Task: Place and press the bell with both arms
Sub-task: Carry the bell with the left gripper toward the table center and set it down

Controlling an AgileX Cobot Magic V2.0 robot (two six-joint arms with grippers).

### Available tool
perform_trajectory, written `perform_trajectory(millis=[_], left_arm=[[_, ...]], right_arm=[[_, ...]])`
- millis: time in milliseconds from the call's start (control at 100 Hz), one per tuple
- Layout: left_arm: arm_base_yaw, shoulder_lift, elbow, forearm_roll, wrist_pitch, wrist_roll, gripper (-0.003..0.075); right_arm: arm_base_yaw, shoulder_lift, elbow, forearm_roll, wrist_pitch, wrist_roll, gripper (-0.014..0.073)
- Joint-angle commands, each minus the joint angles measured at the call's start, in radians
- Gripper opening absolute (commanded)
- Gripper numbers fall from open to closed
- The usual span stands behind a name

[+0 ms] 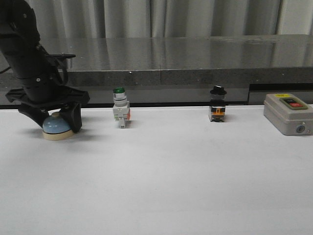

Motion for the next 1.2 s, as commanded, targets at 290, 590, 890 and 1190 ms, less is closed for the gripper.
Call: perform_trajectory(millis=[290,590,890,1190], left_arm=[[-0.081,-0.205,-0.01,-0.032,0.014,-0.001,0.0298],[-0.253,-0.252,0.089,-0.057,-0.023,0.001,0.0296],[-0.367,-0.25,0.16,-0.057,-0.103,0.001,0.0296],[-0.367,-0.25,0.16,-0.058,-0.09,0.001,0.0527]], right_arm=[[-0.006,-0.006,-0.002,-0.009,-0.08,-0.005,-0.0068],[-0.006,-0.006,-0.002,-0.009,-0.08,-0.005,-0.0068],[-0.006,-0.006,-0.002,-0.009,-0.08,-0.005,-0.0068],[-0.006,-0.006,-0.002,-0.009,-0.08,-0.005,-0.0068]])
